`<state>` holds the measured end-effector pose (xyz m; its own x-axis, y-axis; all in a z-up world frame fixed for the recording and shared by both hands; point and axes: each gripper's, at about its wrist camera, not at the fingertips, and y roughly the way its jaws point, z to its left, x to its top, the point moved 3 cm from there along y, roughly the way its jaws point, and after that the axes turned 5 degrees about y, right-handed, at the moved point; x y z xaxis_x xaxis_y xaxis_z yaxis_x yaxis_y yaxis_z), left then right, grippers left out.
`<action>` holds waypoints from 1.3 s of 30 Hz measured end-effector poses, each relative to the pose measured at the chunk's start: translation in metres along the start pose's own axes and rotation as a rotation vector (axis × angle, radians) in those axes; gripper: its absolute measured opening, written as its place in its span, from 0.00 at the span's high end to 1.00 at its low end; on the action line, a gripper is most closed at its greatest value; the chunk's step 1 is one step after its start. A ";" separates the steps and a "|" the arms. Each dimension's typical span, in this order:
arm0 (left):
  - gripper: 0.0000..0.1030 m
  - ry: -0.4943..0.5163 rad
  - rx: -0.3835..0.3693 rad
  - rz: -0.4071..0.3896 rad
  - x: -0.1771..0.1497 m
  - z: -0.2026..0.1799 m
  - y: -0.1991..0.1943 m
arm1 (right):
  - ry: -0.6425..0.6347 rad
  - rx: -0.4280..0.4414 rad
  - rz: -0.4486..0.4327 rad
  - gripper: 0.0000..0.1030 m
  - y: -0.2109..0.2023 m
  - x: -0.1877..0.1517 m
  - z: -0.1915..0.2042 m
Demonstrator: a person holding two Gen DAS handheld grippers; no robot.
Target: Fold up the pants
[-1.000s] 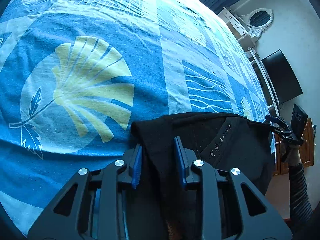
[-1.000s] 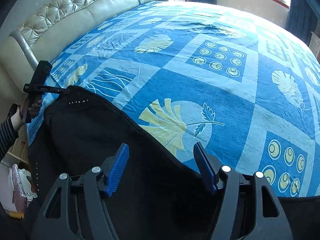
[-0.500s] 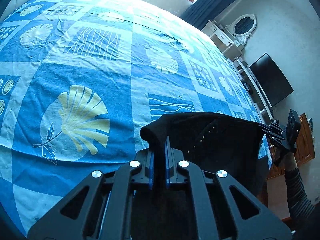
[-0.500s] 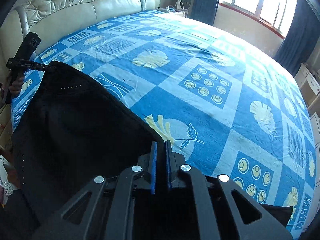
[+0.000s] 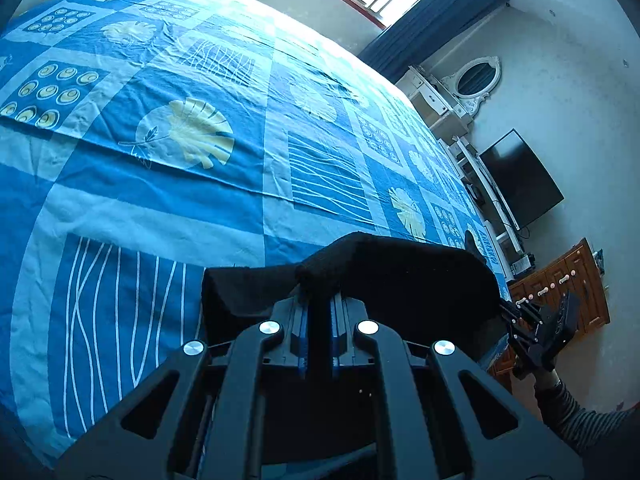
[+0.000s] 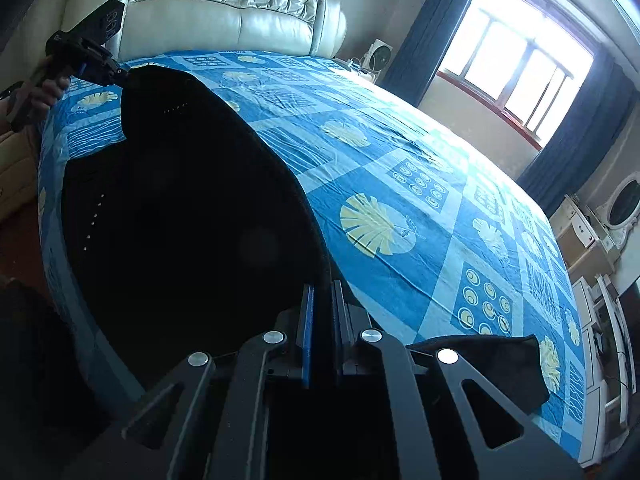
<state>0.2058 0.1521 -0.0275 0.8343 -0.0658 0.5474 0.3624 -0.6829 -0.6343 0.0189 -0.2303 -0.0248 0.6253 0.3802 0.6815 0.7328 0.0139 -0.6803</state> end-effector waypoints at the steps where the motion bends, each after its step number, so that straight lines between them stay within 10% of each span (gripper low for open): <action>1: 0.93 -0.016 -0.002 -0.004 -0.010 0.003 -0.003 | 0.013 0.009 0.015 0.92 0.002 -0.008 0.004; 9: 0.90 -0.161 0.003 0.047 -0.075 0.036 0.006 | 0.014 0.008 0.086 0.91 0.022 -0.059 0.038; 15: 0.85 -0.196 0.080 0.065 -0.105 0.043 0.004 | 0.009 -0.012 0.059 0.53 0.005 -0.076 0.054; 18: 0.70 -0.252 0.073 0.040 -0.112 0.045 -0.009 | 0.033 0.014 0.068 0.50 -0.010 -0.079 0.053; 32: 0.53 -0.455 0.016 -0.072 -0.109 0.015 -0.004 | 1.145 0.584 0.146 0.44 -0.003 -0.103 -0.009; 39: 0.52 -0.529 0.008 -0.070 -0.107 0.021 0.015 | 1.270 0.659 0.152 0.43 0.018 -0.099 0.009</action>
<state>0.1301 0.1644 -0.1070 0.9027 0.3571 0.2401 0.4263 -0.6666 -0.6114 -0.0327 -0.2592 -0.1071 0.7534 -0.6449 0.1287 0.6031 0.5996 -0.5261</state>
